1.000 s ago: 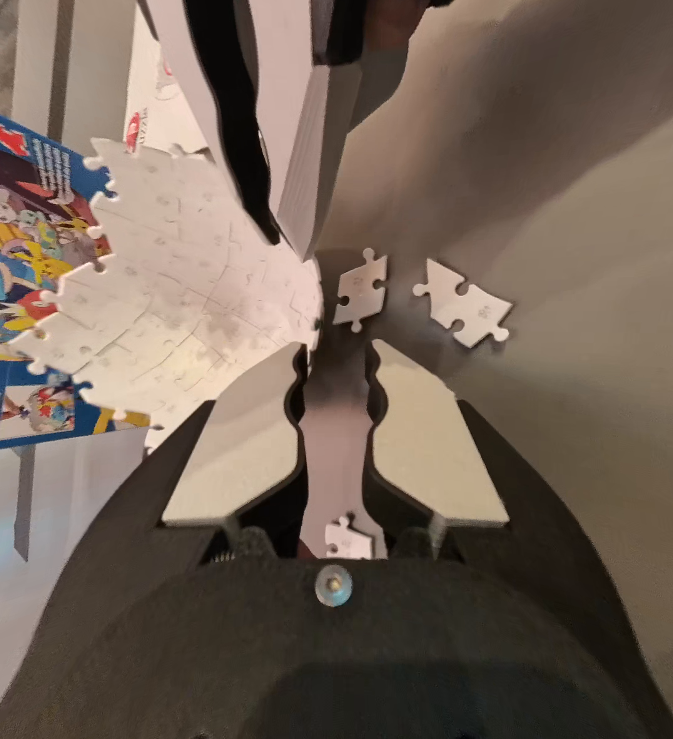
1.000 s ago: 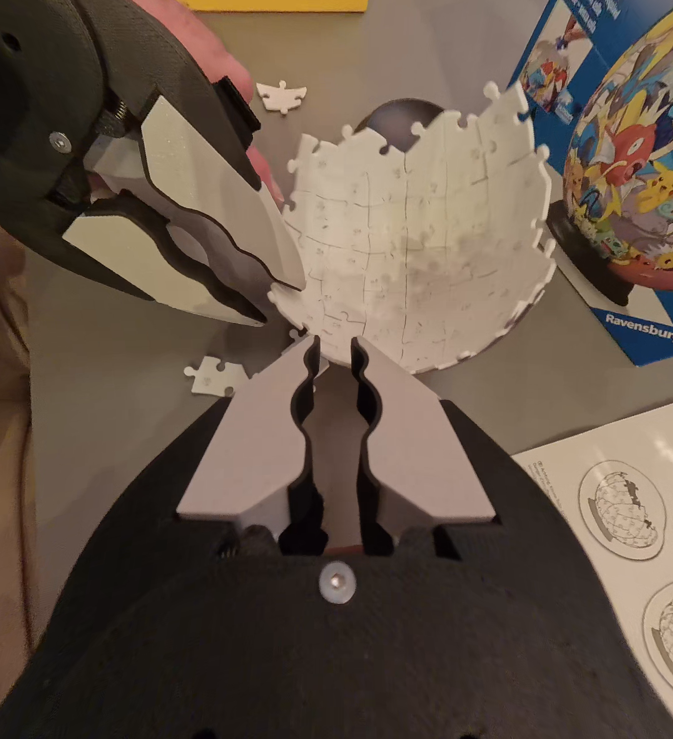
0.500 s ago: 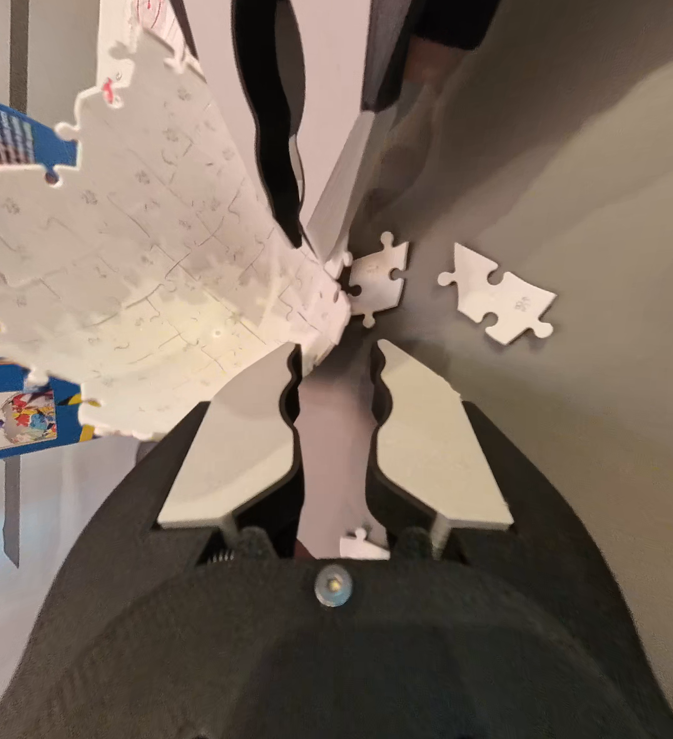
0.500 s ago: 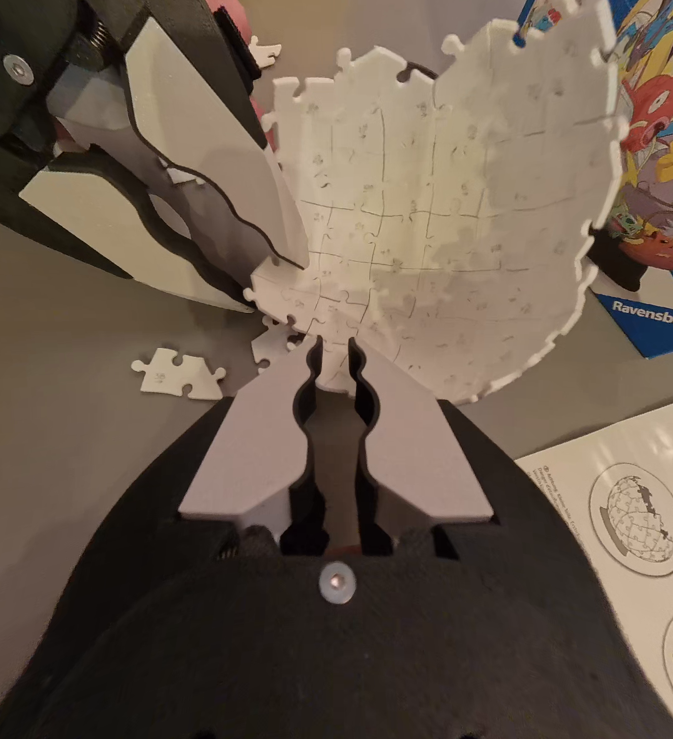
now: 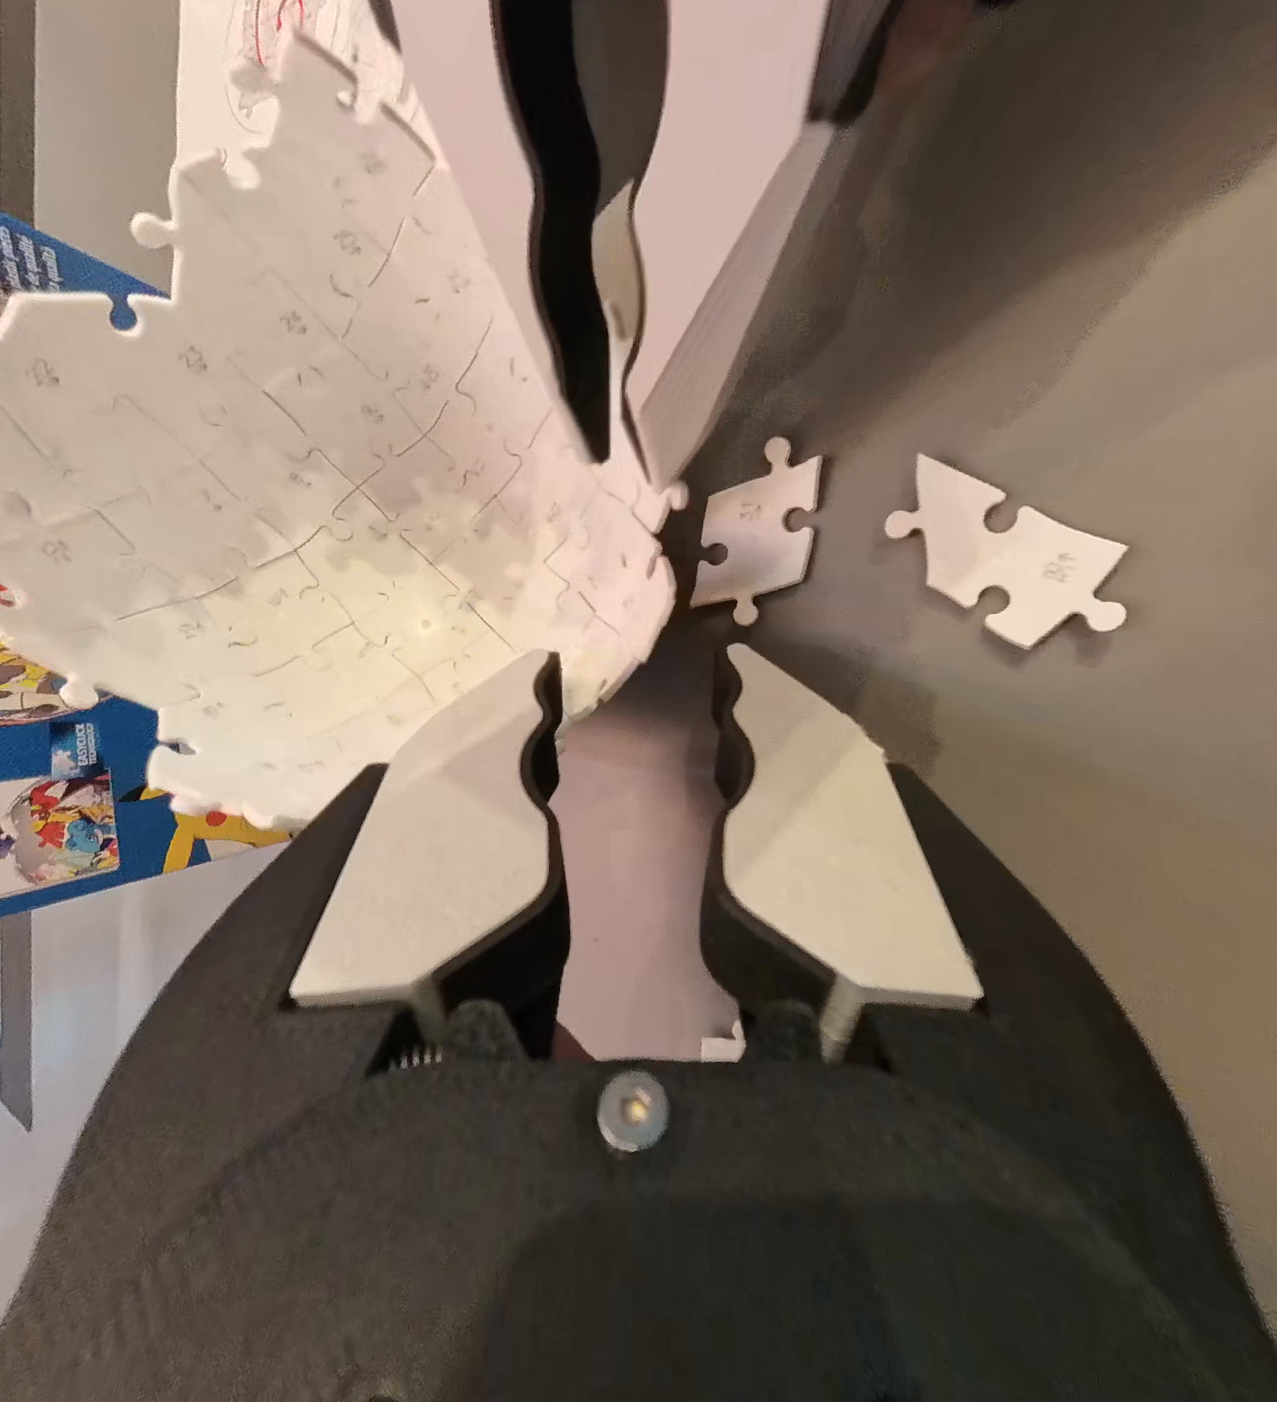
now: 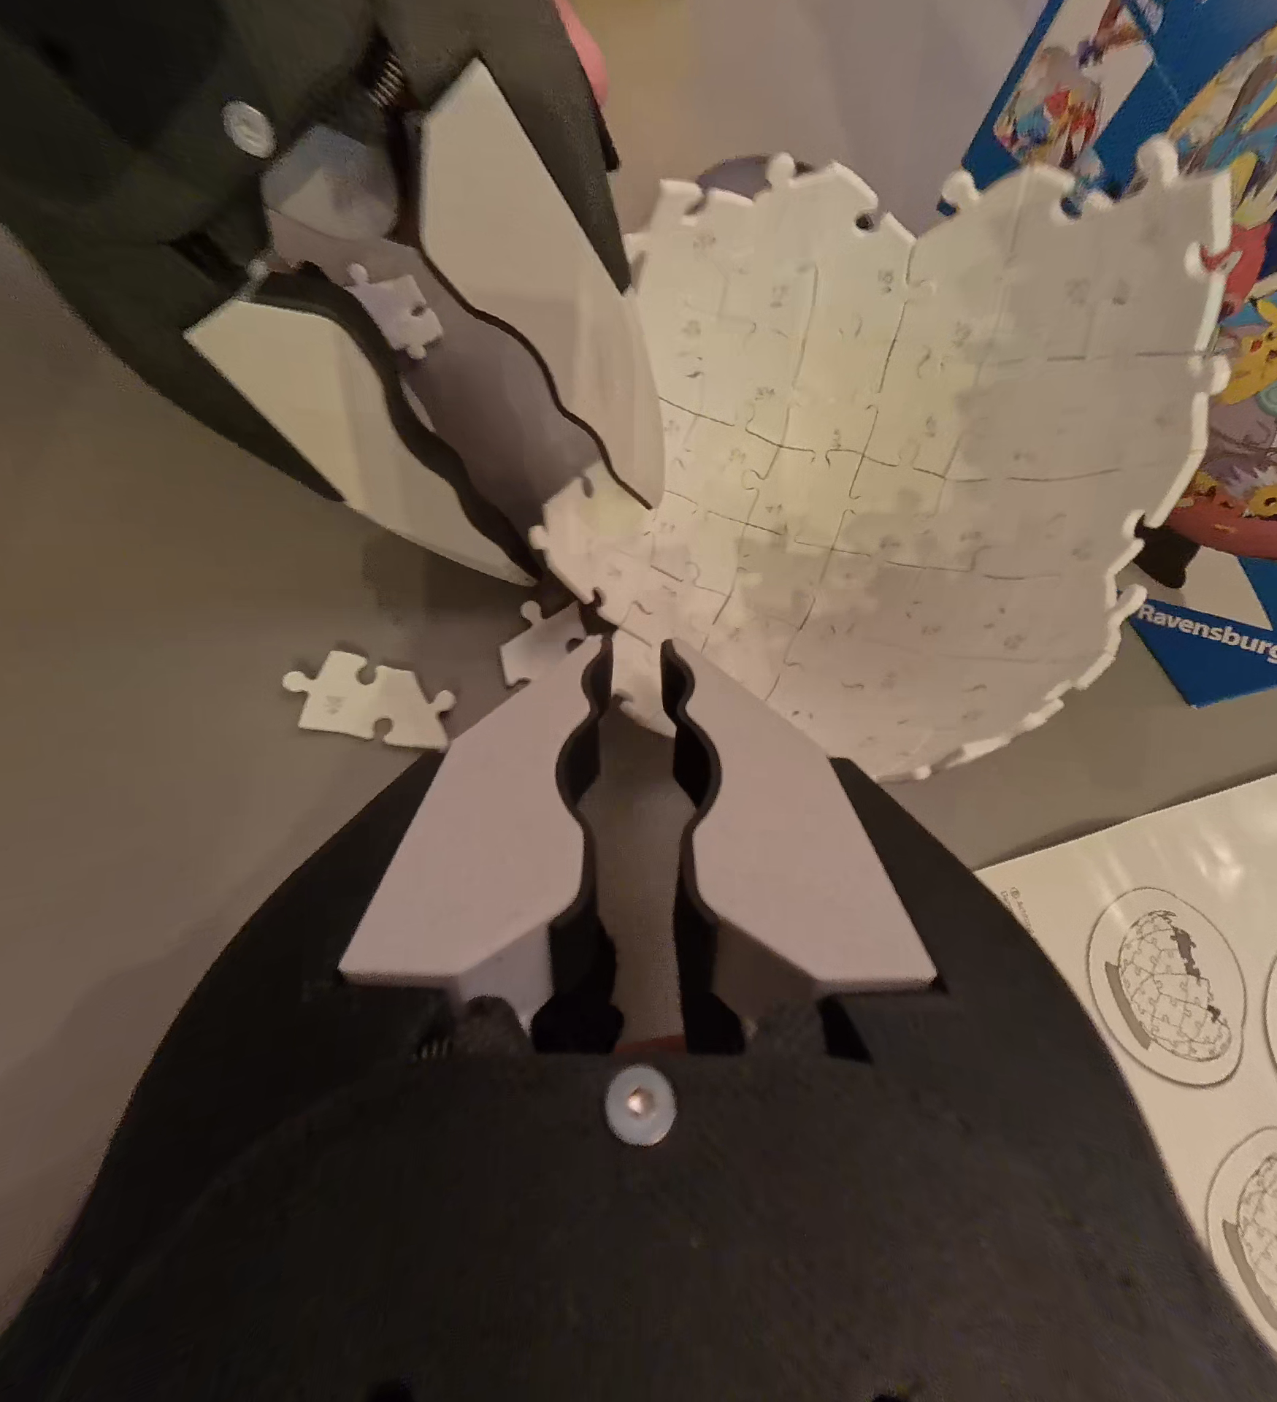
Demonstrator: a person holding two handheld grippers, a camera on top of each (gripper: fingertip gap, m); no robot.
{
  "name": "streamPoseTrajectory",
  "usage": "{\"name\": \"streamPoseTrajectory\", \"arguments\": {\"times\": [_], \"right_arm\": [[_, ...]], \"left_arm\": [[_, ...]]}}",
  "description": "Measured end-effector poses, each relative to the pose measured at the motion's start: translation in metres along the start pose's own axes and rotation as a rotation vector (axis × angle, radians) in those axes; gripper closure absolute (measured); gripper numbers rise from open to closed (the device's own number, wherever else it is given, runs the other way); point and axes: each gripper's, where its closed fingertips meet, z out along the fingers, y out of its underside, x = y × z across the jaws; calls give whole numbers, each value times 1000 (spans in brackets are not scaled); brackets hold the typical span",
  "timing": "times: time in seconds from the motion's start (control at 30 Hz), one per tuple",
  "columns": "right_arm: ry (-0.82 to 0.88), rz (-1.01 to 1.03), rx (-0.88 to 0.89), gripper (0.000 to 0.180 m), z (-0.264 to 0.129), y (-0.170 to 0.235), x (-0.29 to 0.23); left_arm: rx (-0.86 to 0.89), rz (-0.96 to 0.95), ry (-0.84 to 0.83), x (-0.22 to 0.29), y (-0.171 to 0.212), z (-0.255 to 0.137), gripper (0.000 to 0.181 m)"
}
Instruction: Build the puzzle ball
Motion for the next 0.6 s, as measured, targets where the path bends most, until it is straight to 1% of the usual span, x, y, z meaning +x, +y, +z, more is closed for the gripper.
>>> {"name": "streamPoseTrajectory", "arguments": {"times": [0.03, 0.1, 0.27, 0.43, 0.6], "right_arm": [[-6, -8, 18, 169, -5, -3, -5], [-8, -28, 64, 172, -14, -8, -12], [-63, 27, 20, 172, -21, 5, -23], [-54, 23, -36, 171, -17, 11, -25], [-62, 60, -62, 170, -3, 20, -25]], "left_arm": [[2, 2, 3, 0, 0, 0, 144], [1, 7, -5, -1, 0, 0, 142], [6, 23, -8, -2, 0, 0, 143], [2, 54, -21, 0, -1, 0, 146], [3, 70, -28, 0, -2, 1, 148]]}}
